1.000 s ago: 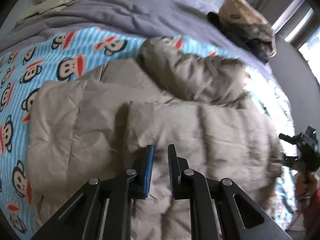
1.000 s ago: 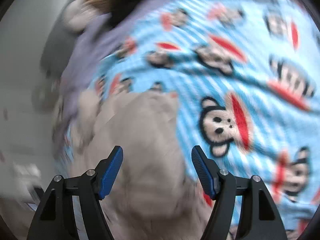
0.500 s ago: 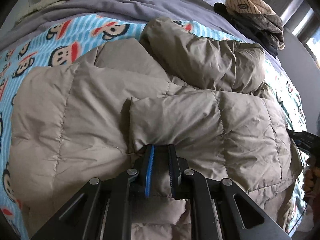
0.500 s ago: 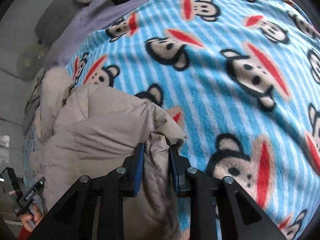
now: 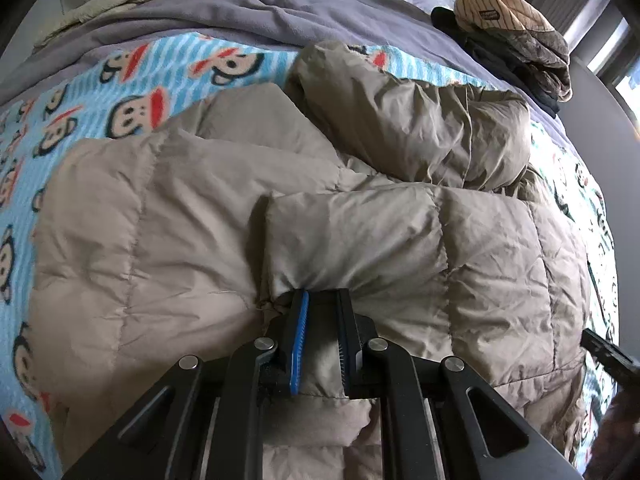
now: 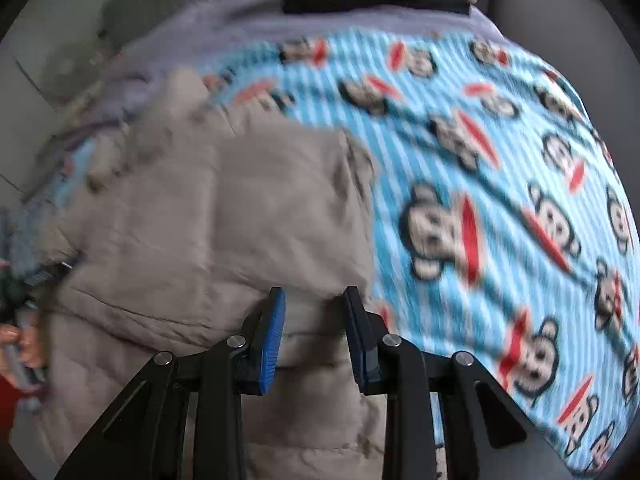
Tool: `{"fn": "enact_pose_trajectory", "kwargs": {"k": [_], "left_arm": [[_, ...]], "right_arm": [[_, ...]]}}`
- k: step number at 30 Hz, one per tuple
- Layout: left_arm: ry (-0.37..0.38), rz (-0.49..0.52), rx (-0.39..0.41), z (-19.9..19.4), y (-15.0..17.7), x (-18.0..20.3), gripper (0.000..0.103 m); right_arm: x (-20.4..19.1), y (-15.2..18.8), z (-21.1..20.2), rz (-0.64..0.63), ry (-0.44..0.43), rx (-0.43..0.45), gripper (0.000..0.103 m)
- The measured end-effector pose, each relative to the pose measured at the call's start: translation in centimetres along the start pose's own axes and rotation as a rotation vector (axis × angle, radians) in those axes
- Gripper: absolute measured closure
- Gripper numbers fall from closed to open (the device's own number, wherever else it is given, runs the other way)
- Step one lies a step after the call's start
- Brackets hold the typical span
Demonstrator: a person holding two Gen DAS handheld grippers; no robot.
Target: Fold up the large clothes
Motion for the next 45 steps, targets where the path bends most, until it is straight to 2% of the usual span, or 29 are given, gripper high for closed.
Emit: {"fn": "enact_pose_trajectory", "kwargs": {"k": [2, 6, 17, 19, 27, 30, 35, 36, 37, 38, 39, 40, 45], "left_arm": [[-0.024, 0.001, 0.014, -1.1, -0.1, -0.3, 0.088], [-0.042, 0.000, 0.038, -3.9, 0.7, -1.2, 0.088], [-0.102, 0.053, -0.018, -6.9, 6.0, -0.3, 0.088], [-0.091, 0.043, -0.024, -7.3, 6.7, 0.1, 0.088], [-0.095, 0.010, -0.048, -9.4, 8.2, 1.1, 0.088], [-0.102, 0.011, -0.043, -10.7, 8.4, 1.3, 0.087], [-0.098, -0.002, -0.046, -12.4, 9.0, 1.3, 0.086], [-0.103, -0.001, -0.053, -12.7, 9.2, 1.3, 0.075], [-0.113, -0.002, -0.058, -13.1, 9.4, 1.3, 0.027], [-0.129, -0.008, -0.052, -13.4, 9.6, 1.2, 0.000], [-0.155, -0.011, -0.019, -14.4, 9.8, 1.2, 0.000], [-0.148, 0.004, -0.016, -14.8, 9.9, 1.4, 0.000], [-0.170, 0.004, -0.031, -16.5, 11.1, 1.8, 0.000]], "right_arm": [[1.1, 0.7, 0.2, 0.036, 0.022, -0.001, 0.071], [1.9, 1.3, -0.8, 0.092, 0.002, 0.002, 0.069], [0.8, 4.4, -3.7, 0.094, -0.036, -0.033, 0.068], [0.4, 4.7, -4.1, 0.091, -0.043, -0.041, 0.062], [-2.1, 5.8, -6.4, 0.066, -0.072, -0.062, 0.051], [-3.2, 5.8, -7.4, 0.051, -0.088, -0.061, 0.042], [-4.7, 5.9, -8.7, 0.045, -0.111, -0.062, 0.041], [-4.9, 5.9, -8.8, 0.044, -0.115, -0.064, 0.039], [-5.1, 6.0, -9.1, 0.042, -0.121, -0.066, 0.036], [-5.3, 6.0, -9.4, 0.038, -0.128, -0.065, 0.034], [-5.5, 6.1, -9.6, 0.035, -0.130, -0.063, 0.034], [-5.6, 6.2, -10.0, 0.028, -0.131, -0.062, 0.034], [-6.1, 6.7, -11.0, 0.023, -0.142, -0.068, 0.034]]}}
Point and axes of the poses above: each gripper's, at about its wrist camera, not at the fingertips, and z roughly the way its jaws point, x to its right, y to its underside, the point moved 4 cm from there along z, roughly the way its jaws point, and after that the axes turned 2 degrees about x, right-handed, at the moved point
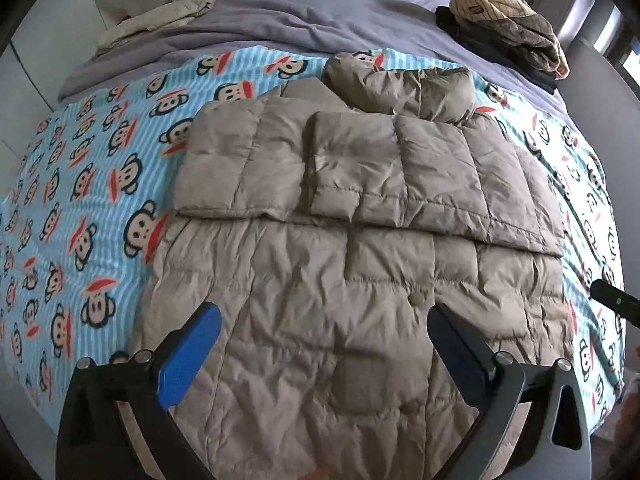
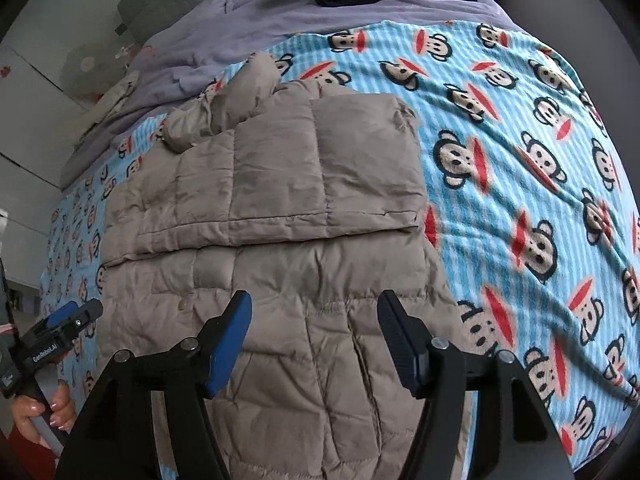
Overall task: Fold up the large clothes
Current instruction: 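Open both grippers and lift them away from the folded jacket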
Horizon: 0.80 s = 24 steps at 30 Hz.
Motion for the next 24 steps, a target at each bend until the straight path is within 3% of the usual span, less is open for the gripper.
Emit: {"fn": "enact_pose_trajectory", "kwargs": {"k": [2, 4, 7, 10, 16, 24], "left_arm": [[-0.008, -0.004, -0.004, -0.6, 0.5, 0.0, 0.000], [-0.014, -0.009, -0.010, -1.3, 1.2, -0.1, 0.000], [-0.021, -0.020, -0.017, -2.4, 2.3, -0.3, 0.000], [-0.024, -0.026, -0.029, -2.9, 3.2, -0.7, 0.000], [-0.054, -0.015, -0.042, -3.8, 4.8, -1.2, 0.000], [0.015, 0.034, -0.095, -3.6, 7.2, -2.7, 0.000]], "right_arm": [[-0.2, 0.3, -0.4, -0.003, -0.007, -0.006, 0.033], [-0.6, 0.6, -0.8, -0.012, -0.020, -0.009, 0.023], [-1.3, 1.1, -1.9, -0.033, -0.033, 0.016, 0.021], [-1.6, 1.6, -2.4, -0.034, -0.046, 0.027, 0.000], [-1.8, 2.8, -2.8, 0.009, -0.091, -0.002, 0.000], [-1.3, 6.0, -2.7, 0.139, -0.113, -0.077, 0.000]]}}
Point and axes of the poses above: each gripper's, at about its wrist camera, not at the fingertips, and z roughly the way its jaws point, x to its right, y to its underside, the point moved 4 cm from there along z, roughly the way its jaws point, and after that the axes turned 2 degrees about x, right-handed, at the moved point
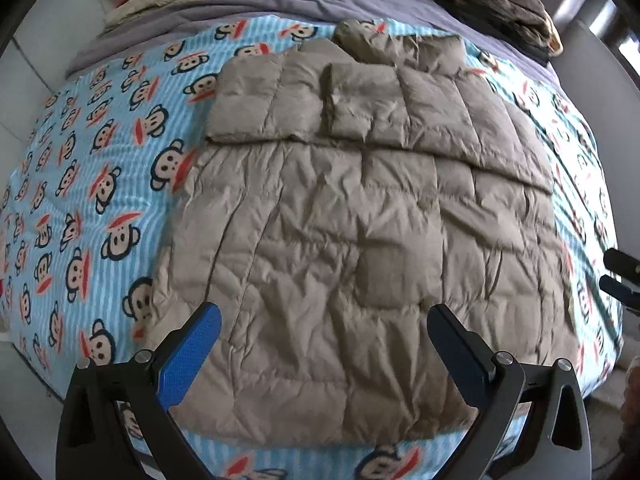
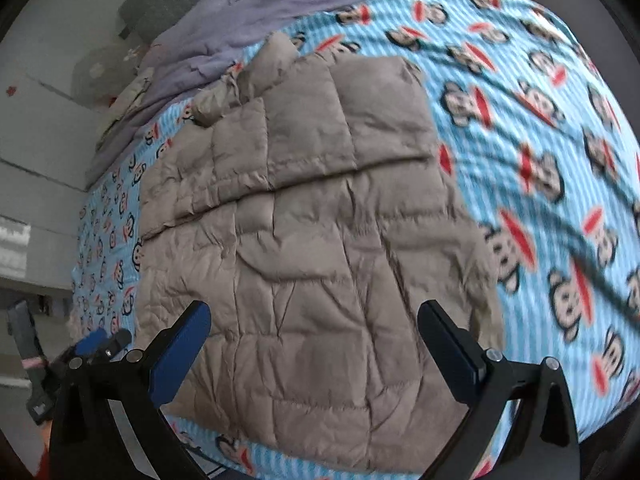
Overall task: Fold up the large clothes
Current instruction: 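Open both grippers and lift them away from the folded jacket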
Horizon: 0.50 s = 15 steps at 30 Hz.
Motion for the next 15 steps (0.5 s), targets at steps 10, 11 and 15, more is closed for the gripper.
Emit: {"fn": "enact_pose_trajectory", "kwargs": {"k": [10, 11, 15], "left_arm": [[0.071, 0.105, -0.041, 0.4, 3.2, -1.7, 0.000], [0.077, 0.121, -0.047, 0.6, 3.6, -2.0, 0.000], [0.078, 0.135, -0.066, 0.6, 4.8, -3.2, 0.000]], "right_arm": [[0.3, 7.3, 0.1, 0.248, -0.033, 0.010, 0.000], [0.3, 8.1, 0.0, 0.269, -0.033, 0.016, 0.000], [0.6, 11.2, -0.2, 0.353, -0.043, 0.015, 0.000]]}}
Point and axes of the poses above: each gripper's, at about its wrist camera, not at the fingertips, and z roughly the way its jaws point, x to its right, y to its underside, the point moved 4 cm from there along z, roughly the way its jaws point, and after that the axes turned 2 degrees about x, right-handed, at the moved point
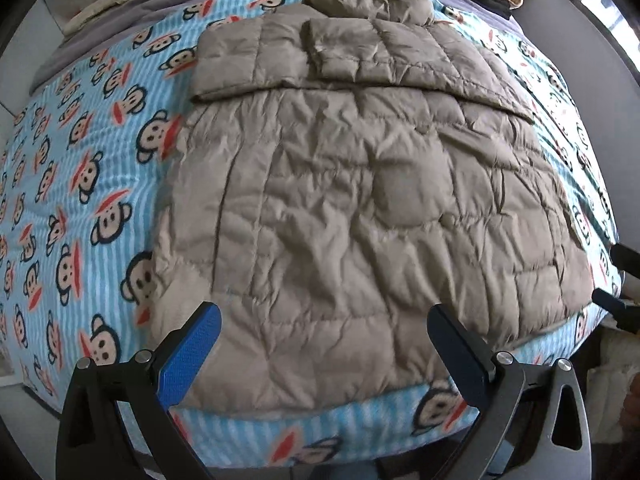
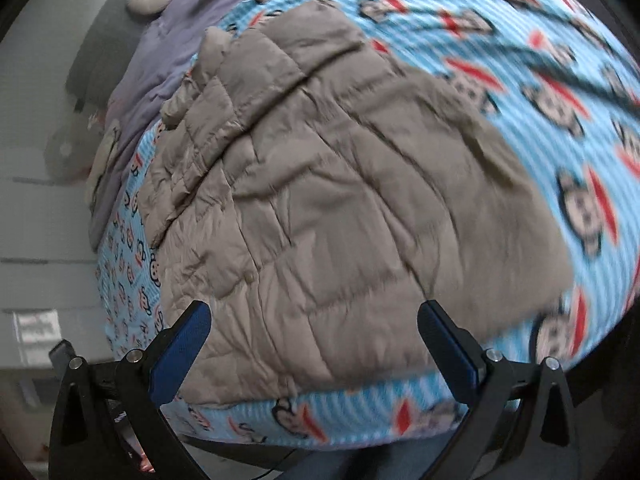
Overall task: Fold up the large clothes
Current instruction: 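Open both grippers and lift them away from the folded jacket, then move both grippers to the jacket hem and grasp it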
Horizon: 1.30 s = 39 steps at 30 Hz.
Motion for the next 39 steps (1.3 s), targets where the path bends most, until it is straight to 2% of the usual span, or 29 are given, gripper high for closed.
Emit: {"fn": "enact_pose_trajectory", "kwargs": {"k": [3, 9, 12, 15, 18, 28, 31, 36, 39], "left_arm": [[0.000, -0.008, 0.006, -0.7, 1.0, -1.0, 0.000], [-0.028, -0.086, 0.014, -1.1, 3.3, -2.7, 0.000], [-0.062, -0.132, 0.006, -1.1, 4.7, -2.8, 0.000], [-0.065, -0.160, -0.001, -1.0, 5.9, -2.6, 0.000], [-0.066, -0.178, 0.003, -1.3, 6.7, -2.2, 0.000], [-0.070, -0.187, -0.006, -1.5, 8.0, -1.5, 0.000], [-0.036, -0.214, 0.001, -1.4, 8.4, -2.1, 0.000], [0.116, -0.357, 0.000, -0.9, 10.0, -4.8, 0.000], [0.199, -0.435, -0.033, 0.5, 11.1, -6.0, 0.000]], "right_arm": [[1.2, 1.5, 0.0, 0.056, 0.006, -0.011, 0.000], [2.6, 2.9, 1.0, 0.164, -0.073, -0.080, 0.000], [2.8, 3.2, 1.2, 0.172, -0.092, -0.112, 0.000], [3.1, 3.4, 0.8, 0.169, -0.143, -0.126, 0.000], [3.8, 3.6, 0.2, 0.156, -0.155, -0.126, 0.000], [5.1, 4.0, 0.5, 0.164, -0.187, -0.154, 0.000], [5.5, 4.1, 0.6, 0.192, -0.196, -0.158, 0.000], [6.8, 4.0, 0.8, 0.239, -0.211, -0.154, 0.000], [7.9, 3.9, 0.9, 0.265, -0.218, -0.143, 0.000]]}}
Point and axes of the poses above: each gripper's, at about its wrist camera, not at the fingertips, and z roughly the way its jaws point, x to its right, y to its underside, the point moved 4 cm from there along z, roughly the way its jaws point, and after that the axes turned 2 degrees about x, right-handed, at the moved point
